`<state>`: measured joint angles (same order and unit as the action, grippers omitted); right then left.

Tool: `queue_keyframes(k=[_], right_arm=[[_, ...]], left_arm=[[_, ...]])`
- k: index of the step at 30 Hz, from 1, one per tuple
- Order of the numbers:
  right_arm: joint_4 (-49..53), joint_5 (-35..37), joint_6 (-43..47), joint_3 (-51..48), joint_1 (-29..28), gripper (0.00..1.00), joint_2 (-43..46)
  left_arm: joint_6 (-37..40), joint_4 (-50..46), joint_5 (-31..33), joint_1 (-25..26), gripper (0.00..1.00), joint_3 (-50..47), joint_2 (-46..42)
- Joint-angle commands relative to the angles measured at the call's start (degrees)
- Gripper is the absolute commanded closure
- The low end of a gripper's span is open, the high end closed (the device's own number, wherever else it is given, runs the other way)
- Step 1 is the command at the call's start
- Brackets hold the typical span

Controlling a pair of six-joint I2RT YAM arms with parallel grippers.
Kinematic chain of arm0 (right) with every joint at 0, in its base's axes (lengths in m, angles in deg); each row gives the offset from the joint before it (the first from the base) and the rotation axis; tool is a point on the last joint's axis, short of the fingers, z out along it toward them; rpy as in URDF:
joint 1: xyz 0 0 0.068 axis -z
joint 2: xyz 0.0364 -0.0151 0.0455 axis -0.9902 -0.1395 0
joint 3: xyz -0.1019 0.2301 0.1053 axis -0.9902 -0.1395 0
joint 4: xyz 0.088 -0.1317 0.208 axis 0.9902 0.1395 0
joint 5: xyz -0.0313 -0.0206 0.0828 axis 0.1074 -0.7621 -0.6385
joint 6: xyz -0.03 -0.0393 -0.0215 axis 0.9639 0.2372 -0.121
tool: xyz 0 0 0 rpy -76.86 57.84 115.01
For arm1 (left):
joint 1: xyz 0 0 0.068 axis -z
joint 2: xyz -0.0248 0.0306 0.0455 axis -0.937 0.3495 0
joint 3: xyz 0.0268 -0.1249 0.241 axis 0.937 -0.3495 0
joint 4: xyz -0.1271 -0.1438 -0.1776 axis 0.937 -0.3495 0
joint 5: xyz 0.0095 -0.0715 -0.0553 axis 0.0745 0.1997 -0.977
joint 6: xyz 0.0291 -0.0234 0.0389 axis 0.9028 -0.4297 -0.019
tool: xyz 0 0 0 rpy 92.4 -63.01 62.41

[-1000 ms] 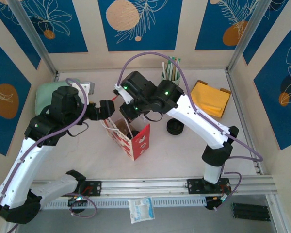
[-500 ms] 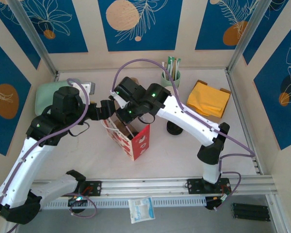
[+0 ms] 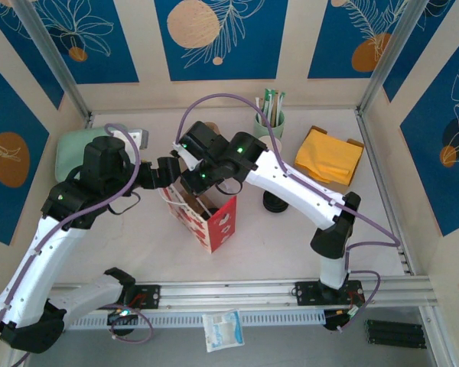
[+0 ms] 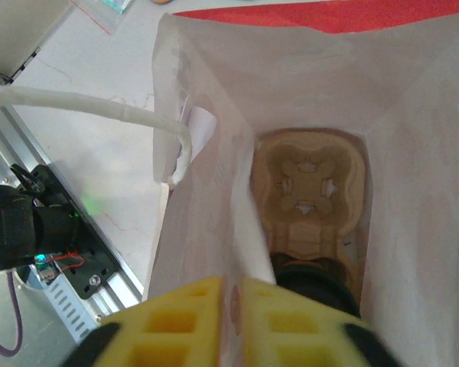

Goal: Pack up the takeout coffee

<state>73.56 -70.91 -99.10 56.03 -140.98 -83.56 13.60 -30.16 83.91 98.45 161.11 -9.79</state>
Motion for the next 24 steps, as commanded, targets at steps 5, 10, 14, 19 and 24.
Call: queue_keyframes(k=[5, 10, 14, 19, 24], right_arm=[[-0.3, -1.2, -0.8, 0.0, 0.0, 0.74, -1.9], [0.4, -1.1, -1.1, 1.8, -0.1, 0.73, -1.1], [1.3, -0.7, -1.4, 3.8, -0.1, 0.66, 0.5], [2.2, 0.5, -1.6, 6.0, 0.0, 0.55, 3.6], [1.6, 0.7, -2.4, 5.9, 1.3, 0.44, 6.9]], left_arm=[[-1.1, 3.3, -1.9, 0.1, 0.01, 0.3, -0.7], [-1.1, 3.1, -1.7, 0.1, 0.01, 0.9, -0.8], [-1.0, 3.1, -1.6, 0.1, 0.01, 1.3, -0.7], [-1.0, 3.5, -1.9, 0.1, 0.01, 2.1, -0.3], [-0.8, 3.8, -3.0, 0.0, 0.01, 4.2, 1.6]])
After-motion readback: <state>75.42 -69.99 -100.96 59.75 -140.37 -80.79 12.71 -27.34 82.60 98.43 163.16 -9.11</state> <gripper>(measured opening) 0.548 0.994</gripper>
